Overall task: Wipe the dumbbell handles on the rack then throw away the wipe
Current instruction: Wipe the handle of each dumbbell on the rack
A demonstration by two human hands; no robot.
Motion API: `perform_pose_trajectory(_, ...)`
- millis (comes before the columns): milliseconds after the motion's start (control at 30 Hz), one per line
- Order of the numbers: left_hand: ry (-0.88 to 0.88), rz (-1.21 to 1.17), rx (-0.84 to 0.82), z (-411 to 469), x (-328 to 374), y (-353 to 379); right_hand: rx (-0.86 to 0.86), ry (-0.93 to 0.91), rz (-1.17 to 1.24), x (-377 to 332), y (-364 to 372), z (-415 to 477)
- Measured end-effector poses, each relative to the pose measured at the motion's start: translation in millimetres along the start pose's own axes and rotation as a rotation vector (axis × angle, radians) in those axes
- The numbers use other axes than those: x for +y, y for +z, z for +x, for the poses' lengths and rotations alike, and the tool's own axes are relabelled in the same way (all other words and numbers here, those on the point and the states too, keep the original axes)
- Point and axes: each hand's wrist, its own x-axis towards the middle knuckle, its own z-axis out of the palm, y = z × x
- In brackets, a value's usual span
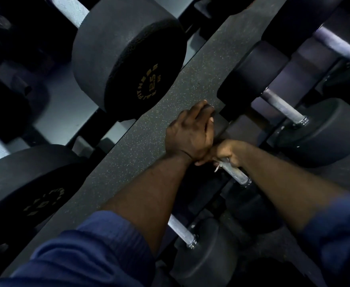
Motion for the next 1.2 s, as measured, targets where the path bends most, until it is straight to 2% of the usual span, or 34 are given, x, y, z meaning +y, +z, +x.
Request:
perform_pose_trajectory(33, -0.003, 0.001, 0.005, 0, 1, -1, -0.098, 0.042, 0.025, -2, -5, -1)
perform_pose_trajectory(67, -0.007, -0.002, 0.007, -1, 1, -2, -0.121, 0.068, 0.008, -1, -6, 1)
perform_pose_trajectory(100, -0.010, -0.005, 0.008, 0, 1, -1, -0.052, 0.067, -0.007, 2, -5, 3)
perform_pose_trajectory(167, -0.011, -0.007, 0.011, 0, 1, -1, 0.325, 0.006, -0.153, 16, 13, 9)
perform_pose_trajectory(233, -0.006, 0.000, 0.015, 0, 1, -1, 0.756, -0.040, -0.472, 32, 48, 0)
perform_pose_trajectory(267, -0.004, 0.002, 0.015, 0, 1, -2, 0.891, -0.075, -0.597, 37, 64, -6)
perform_pose_trajectory(300, 0.001, 0.003, 0.015, 0, 1, -2, 0.950, -0.101, -0.650, 37, 72, -10)
perform_pose_trajectory(333, 0.005, 0.003, 0.013, 0, 1, -2, 0.903, -0.078, -0.640, 31, 68, -10)
perform_pose_trajectory(367, 0.007, 0.001, 0.011, 0, 0, -2, 0.768, -0.057, -0.546, 23, 54, -6)
perform_pose_trajectory(467, 0.001, -0.013, 0.015, -1, 1, -2, 0.098, 0.041, -0.039, -1, 2, 0)
perform_pose_trajectory(500, 0.003, -0.017, 0.014, -1, 1, -3, -0.014, 0.069, 0.057, -2, -6, 0)
perform_pose_trajectory(533, 0.006, -0.018, 0.015, -1, 2, -2, -0.053, 0.068, 0.095, -1, -7, -3)
perform_pose_trajectory(567, 0.006, -0.016, 0.017, -1, 1, -2, -0.027, 0.047, 0.078, -1, -4, -4)
perform_pose_trajectory(700, 0.004, -0.011, 0.024, -1, 0, -1, 0.316, -0.169, 0.156, 20, 13, -10)
perform_pose_trajectory(800, 0.010, -0.020, 0.025, -1, 0, 0, 0.373, -0.294, 0.217, 39, 11, -15)
perform_pose_trajectory(867, 0.008, -0.023, 0.024, 0, -1, 0, 0.380, -0.334, 0.209, 43, 12, -20)
perform_pose_trajectory(1000, -0.007, -0.015, 0.014, -1, 1, -2, 0.291, -0.240, 0.561, 32, 1, -37)
perform_pose_trajectory(1067, -0.012, -0.018, 0.013, -1, 1, -2, 0.197, -0.203, 0.656, 29, -10, -38)
perform_pose_trajectory(1200, -0.013, -0.019, 0.013, 0, 1, -3, 0.092, -0.192, 0.634, 29, -14, -31)
